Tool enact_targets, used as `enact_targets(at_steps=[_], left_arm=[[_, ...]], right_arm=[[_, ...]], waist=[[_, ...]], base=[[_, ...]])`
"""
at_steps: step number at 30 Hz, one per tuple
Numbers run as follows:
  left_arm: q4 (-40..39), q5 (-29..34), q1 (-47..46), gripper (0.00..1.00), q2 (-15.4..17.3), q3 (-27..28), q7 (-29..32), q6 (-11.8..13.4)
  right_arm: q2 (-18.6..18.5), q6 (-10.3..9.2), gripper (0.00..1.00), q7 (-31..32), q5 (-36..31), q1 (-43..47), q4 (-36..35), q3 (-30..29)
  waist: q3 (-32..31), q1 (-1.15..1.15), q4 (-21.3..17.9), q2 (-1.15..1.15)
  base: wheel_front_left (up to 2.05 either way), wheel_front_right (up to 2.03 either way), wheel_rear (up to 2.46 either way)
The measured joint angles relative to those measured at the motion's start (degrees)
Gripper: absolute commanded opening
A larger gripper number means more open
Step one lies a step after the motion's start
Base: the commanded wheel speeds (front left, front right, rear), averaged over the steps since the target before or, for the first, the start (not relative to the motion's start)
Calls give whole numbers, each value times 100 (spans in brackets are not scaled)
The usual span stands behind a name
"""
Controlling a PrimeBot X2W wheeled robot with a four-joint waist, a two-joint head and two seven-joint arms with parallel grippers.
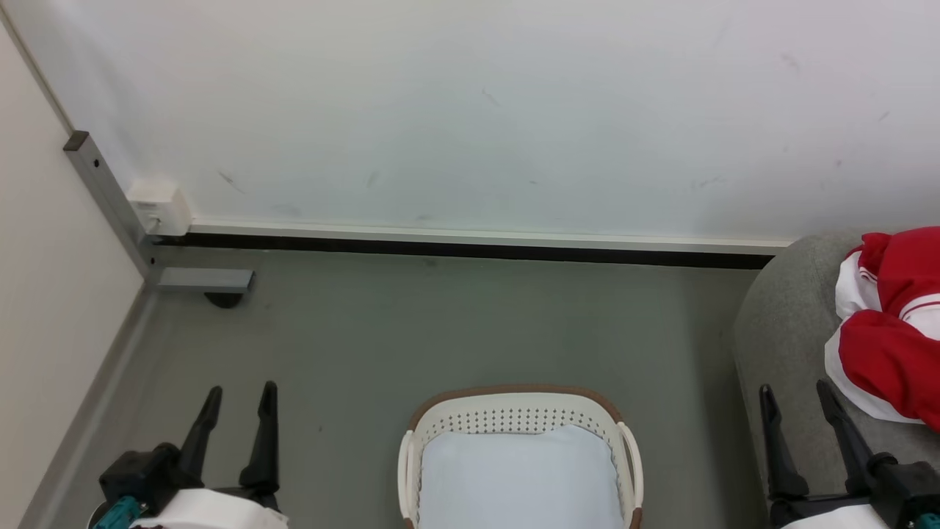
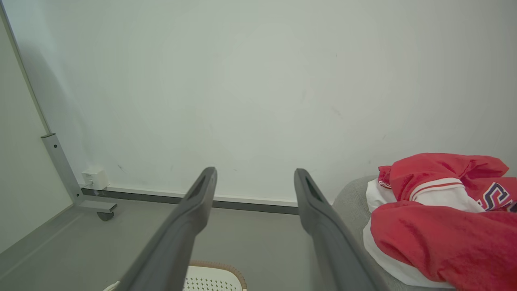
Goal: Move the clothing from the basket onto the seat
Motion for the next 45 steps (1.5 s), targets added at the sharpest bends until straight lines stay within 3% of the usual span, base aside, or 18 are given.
enact_targets(at_steps=[11,31,32,37,45], left_arm=[[143,253,-1,100,-200,226,0,-85],[119,130,-2,100,-204,64,0,-98],[163,133,6,0,-220,54,1,-100],[386,107,193,0,-316,35,47,-100],[357,-687,201,0,-333,104,296,-100]], right_arm=[[100,0,100,0,-24,-25,15,165],[131,0,100,0,-21,-45,14,51],[132,0,0,2,-18,-29,52,63],[155,0,0,45,52,128,291,88],[159,0,0,286,896,131,289,16]], waist=[[16,0,-108,0],[4,0,-153,0],[5,0,-154,0],[5,0,-155,0],[7,0,-154,0]], base=[[0,0,0],[0,0,0],[0,0,0],[0,0,0],[0,0,0]])
